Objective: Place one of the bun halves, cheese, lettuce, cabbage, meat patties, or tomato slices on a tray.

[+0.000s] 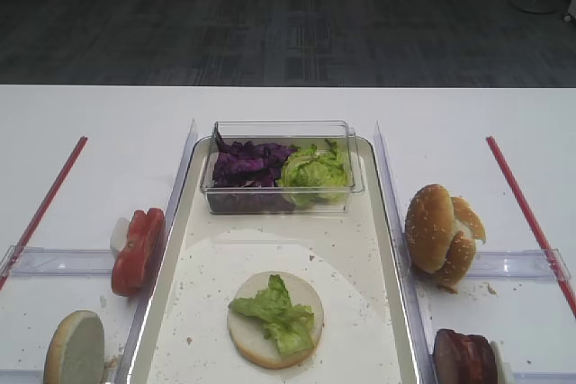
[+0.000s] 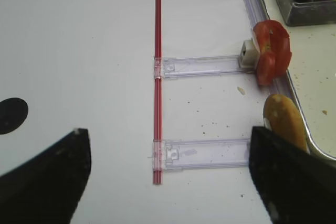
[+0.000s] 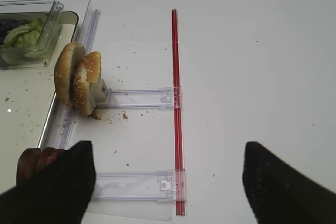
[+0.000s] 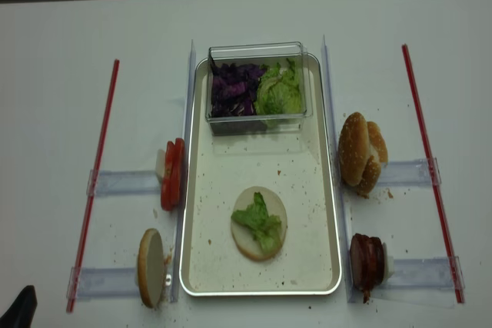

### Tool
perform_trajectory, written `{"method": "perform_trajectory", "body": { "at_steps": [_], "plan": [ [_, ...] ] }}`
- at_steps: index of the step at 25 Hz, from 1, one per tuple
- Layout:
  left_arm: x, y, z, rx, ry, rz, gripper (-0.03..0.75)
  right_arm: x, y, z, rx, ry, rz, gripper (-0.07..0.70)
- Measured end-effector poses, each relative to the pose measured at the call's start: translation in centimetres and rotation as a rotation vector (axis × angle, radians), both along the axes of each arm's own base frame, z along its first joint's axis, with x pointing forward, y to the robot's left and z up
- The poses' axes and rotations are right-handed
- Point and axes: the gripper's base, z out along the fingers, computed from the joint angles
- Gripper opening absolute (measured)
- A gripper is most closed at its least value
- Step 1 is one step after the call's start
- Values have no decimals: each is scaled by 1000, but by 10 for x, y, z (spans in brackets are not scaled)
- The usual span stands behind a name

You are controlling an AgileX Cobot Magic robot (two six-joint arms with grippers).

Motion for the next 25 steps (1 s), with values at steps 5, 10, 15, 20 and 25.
{"method": "perform_trajectory", "body": {
  "at_steps": [5,10,15,20,25],
  "plan": [
    [0,0,0,0,0,0,565,0,0,0,0,0,0,605],
    [0,0,0,0,0,0,565,0,0,0,0,0,0,656],
    [0,0,0,0,0,0,565,0,0,0,0,0,0,665],
    [0,0,0,0,0,0,565,0,0,0,0,0,0,666],
    [0,0,0,0,0,0,565,0,0,0,0,0,0,666]
  ]
}}
